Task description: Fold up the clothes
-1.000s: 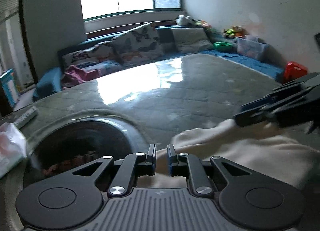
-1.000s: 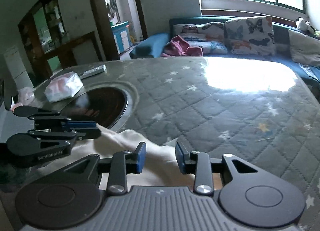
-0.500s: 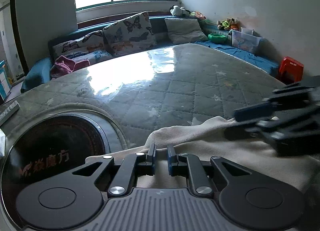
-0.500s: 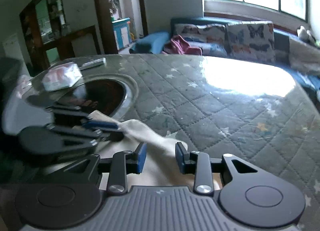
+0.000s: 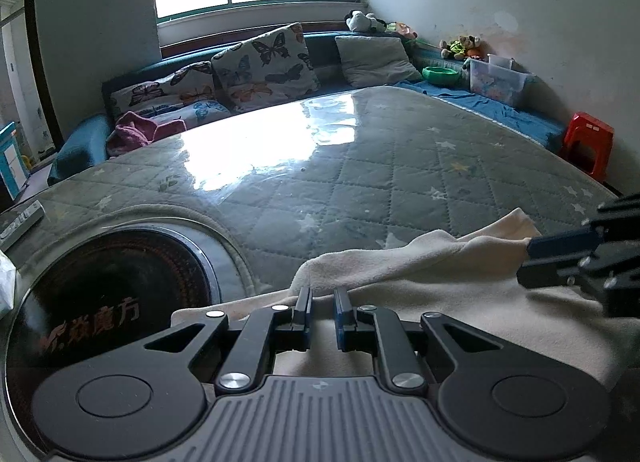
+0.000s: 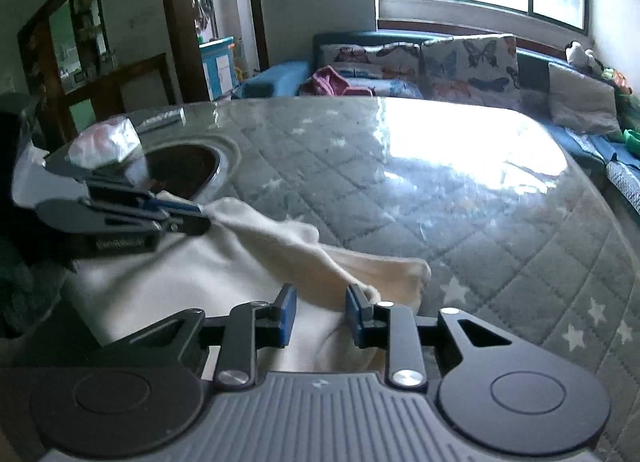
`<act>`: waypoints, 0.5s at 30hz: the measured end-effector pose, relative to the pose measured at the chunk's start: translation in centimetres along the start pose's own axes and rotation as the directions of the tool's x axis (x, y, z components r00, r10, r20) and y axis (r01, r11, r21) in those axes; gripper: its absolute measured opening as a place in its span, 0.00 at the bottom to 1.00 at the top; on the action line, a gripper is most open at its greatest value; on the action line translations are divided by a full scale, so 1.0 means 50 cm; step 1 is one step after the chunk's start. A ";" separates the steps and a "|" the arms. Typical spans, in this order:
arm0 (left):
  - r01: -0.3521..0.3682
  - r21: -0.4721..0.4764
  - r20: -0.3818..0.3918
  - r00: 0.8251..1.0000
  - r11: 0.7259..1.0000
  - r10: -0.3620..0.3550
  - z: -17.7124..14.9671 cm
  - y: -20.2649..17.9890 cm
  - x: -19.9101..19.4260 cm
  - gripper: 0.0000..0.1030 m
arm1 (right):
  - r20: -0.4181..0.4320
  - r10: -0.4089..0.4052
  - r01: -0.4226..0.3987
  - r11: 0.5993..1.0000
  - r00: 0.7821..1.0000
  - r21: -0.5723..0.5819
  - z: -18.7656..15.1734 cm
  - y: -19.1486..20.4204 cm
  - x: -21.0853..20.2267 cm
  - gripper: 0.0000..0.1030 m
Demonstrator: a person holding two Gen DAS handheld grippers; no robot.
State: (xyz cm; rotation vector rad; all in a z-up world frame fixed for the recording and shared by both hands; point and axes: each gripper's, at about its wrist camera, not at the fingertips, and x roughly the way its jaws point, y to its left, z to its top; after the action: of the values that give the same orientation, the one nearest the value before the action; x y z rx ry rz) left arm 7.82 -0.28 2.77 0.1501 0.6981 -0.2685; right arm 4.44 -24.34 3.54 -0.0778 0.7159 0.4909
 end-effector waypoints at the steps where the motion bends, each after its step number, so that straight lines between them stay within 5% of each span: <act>1: -0.001 0.001 0.000 1.000 1.000 0.001 0.000 -0.001 0.000 0.13 | 0.006 0.001 -0.001 1.000 1.000 0.001 0.003 0.001 -0.002 0.26; 15: -0.008 -0.008 -0.006 1.000 1.000 0.008 0.001 -0.004 0.001 0.14 | -0.014 -0.044 0.044 0.998 0.999 -0.044 0.043 -0.002 0.053 0.16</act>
State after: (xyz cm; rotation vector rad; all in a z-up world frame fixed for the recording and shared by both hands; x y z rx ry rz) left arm 7.85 -0.51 2.76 0.1459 0.7041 -0.2578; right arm 7.51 -22.86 3.44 -0.1380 0.7171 0.4642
